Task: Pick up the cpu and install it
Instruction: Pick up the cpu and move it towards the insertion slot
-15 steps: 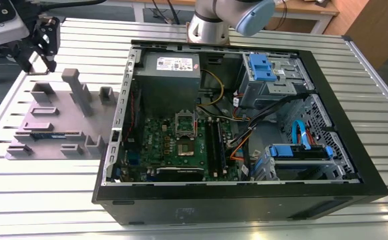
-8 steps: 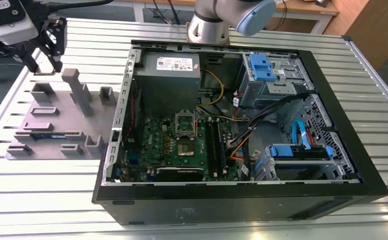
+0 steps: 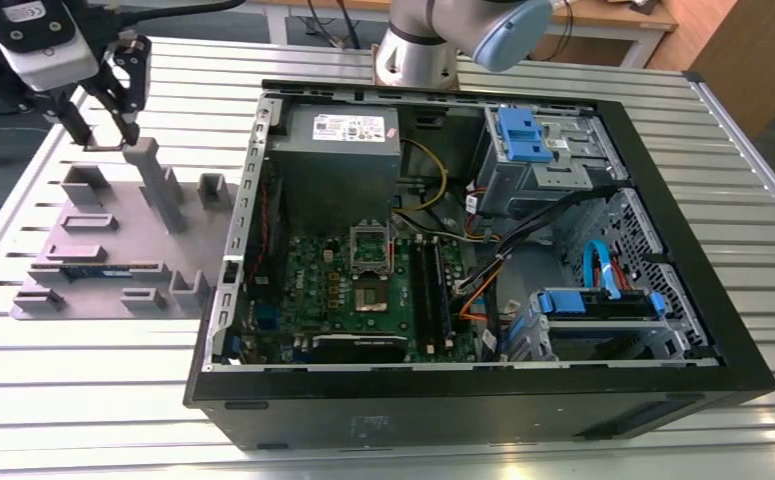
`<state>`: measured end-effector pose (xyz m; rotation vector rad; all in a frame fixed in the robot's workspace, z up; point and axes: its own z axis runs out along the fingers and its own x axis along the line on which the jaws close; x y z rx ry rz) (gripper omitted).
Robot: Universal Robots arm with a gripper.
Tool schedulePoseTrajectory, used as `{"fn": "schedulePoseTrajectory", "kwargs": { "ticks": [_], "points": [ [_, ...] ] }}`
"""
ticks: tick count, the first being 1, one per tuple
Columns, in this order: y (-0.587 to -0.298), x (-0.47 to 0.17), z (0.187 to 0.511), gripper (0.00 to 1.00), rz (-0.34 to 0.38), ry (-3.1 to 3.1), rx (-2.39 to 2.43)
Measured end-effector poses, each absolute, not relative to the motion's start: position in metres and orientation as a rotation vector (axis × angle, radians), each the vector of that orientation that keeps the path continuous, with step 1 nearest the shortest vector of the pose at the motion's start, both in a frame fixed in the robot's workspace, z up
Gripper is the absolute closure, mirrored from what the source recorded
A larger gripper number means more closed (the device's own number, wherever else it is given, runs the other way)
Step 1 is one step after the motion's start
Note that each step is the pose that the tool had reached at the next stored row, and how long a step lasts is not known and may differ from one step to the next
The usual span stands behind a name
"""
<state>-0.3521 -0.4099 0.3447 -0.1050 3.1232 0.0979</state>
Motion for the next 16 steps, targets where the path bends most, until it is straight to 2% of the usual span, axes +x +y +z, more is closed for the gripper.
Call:
{"fn": "schedulePoseTrajectory", "kwargs": {
  "ticks": [16],
  "points": [
    [-0.41, -0.351, 0.363, 0.53, 0.098, 3.124, -0.105]
  ]
}}
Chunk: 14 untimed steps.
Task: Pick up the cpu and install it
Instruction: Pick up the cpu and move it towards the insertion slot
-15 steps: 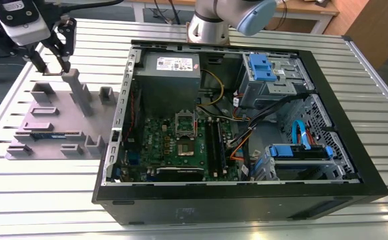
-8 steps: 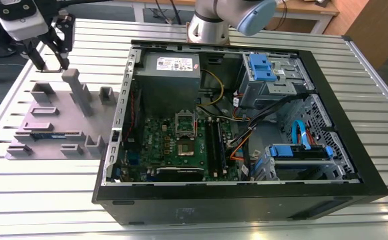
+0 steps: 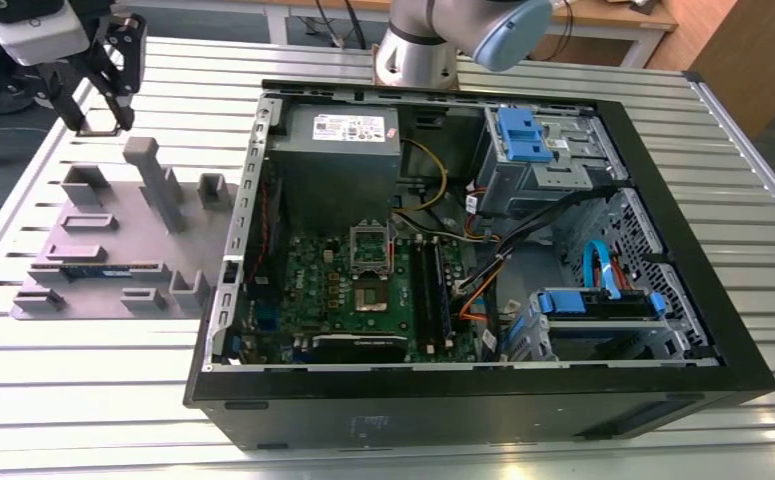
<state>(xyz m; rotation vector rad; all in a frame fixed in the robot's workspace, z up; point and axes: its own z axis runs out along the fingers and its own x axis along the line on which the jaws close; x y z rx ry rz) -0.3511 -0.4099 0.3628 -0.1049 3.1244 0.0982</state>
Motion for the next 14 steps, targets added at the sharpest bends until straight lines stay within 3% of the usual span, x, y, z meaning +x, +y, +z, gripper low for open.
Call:
{"fn": "schedulePoseTrajectory", "kwargs": {
  "ticks": [14],
  "points": [
    [-0.41, -0.339, 0.363, 0.53, 0.098, 3.125, -0.105]
  ]
}}
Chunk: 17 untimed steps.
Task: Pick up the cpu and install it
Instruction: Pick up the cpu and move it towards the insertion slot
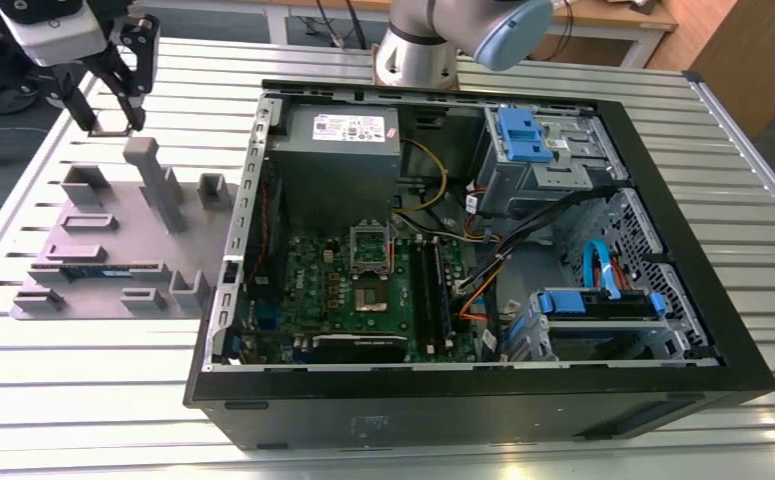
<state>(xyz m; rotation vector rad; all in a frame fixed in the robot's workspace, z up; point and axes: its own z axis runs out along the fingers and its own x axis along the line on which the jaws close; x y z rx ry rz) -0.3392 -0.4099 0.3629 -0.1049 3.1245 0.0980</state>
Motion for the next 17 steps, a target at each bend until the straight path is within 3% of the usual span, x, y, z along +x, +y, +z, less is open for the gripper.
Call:
{"fn": "schedulePoseTrajectory", "kwargs": {
  "ticks": [17],
  "points": [
    [-0.41, -0.303, 0.362, 0.53, 0.098, 3.125, -0.105]
  ]
}}
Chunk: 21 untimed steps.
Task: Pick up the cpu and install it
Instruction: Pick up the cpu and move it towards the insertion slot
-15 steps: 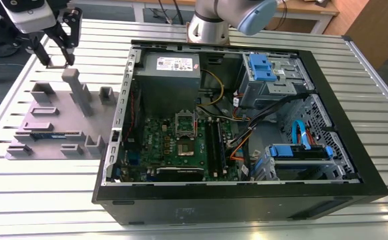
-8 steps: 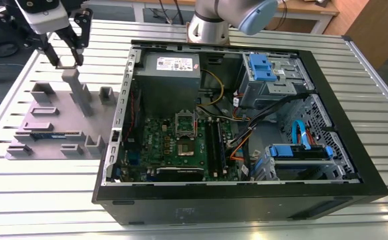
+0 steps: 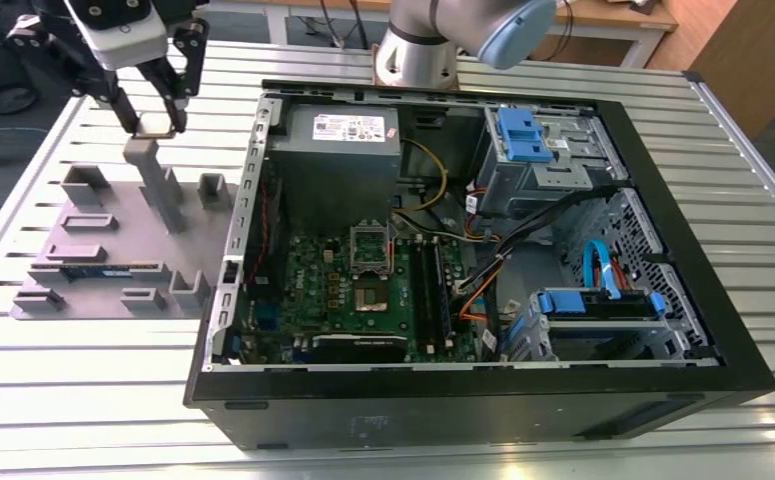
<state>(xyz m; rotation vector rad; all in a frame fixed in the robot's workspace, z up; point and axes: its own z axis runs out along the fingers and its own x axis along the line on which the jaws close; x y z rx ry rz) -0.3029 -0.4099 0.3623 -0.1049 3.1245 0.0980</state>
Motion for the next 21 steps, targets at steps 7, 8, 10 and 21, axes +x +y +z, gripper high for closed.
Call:
{"fn": "schedulePoseTrajectory", "kwargs": {
  "ticks": [7, 8, 10, 21],
  "points": [
    [-0.41, -0.288, 0.362, 0.53, 0.098, 3.125, -0.105],
    [-0.41, -0.286, 0.362, 0.53, 0.098, 3.125, -0.105],
    [-0.41, -0.282, 0.362, 0.53, 0.098, 3.125, -0.105],
    [-0.41, -0.258, 0.361, 0.53, 0.098, 3.124, -0.105]
  ]
}}
